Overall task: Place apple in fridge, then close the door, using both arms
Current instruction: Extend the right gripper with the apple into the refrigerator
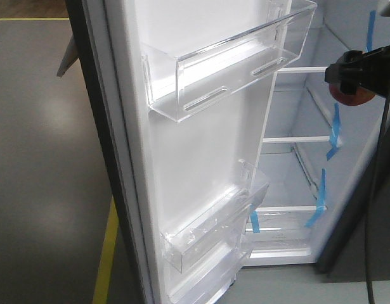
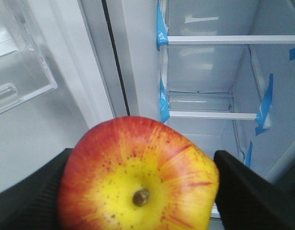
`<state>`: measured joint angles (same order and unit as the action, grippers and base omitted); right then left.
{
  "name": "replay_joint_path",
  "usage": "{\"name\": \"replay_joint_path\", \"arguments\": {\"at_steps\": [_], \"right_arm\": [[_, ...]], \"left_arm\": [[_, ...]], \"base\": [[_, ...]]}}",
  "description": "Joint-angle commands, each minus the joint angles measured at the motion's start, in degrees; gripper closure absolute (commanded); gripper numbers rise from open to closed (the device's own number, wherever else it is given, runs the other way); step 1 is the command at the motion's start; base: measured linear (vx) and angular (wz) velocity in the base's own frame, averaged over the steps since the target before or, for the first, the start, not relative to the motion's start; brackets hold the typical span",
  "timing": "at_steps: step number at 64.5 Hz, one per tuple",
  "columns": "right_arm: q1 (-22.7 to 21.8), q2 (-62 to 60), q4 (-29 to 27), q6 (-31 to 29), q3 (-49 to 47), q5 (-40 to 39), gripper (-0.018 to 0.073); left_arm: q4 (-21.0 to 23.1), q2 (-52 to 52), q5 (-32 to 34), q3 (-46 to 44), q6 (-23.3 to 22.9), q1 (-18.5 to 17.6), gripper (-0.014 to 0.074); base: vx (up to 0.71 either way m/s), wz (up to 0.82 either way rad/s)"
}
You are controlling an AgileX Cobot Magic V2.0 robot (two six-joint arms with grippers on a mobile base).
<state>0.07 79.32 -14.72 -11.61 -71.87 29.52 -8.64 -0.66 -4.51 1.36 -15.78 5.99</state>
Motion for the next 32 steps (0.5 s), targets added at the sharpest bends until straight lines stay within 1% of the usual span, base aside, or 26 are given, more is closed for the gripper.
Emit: {"name": "replay_joint_path", "arguments": {"at_steps": [1, 32], "right_arm": [[0.03, -2.11, -0.59, -0.35, -1.75, -4.02, 0.0564], [0.03, -2.11, -0.59, -0.35, -1.75, -4.02, 0.0564]], "left_arm": [[0.01, -0.91, 4.03, 1.57, -0.53, -0.42, 0.0602], [0.01, -0.91, 4.03, 1.57, -0.53, -0.42, 0.0602]], "base": [[0.02, -0.02], [0.01, -0.01]]}}
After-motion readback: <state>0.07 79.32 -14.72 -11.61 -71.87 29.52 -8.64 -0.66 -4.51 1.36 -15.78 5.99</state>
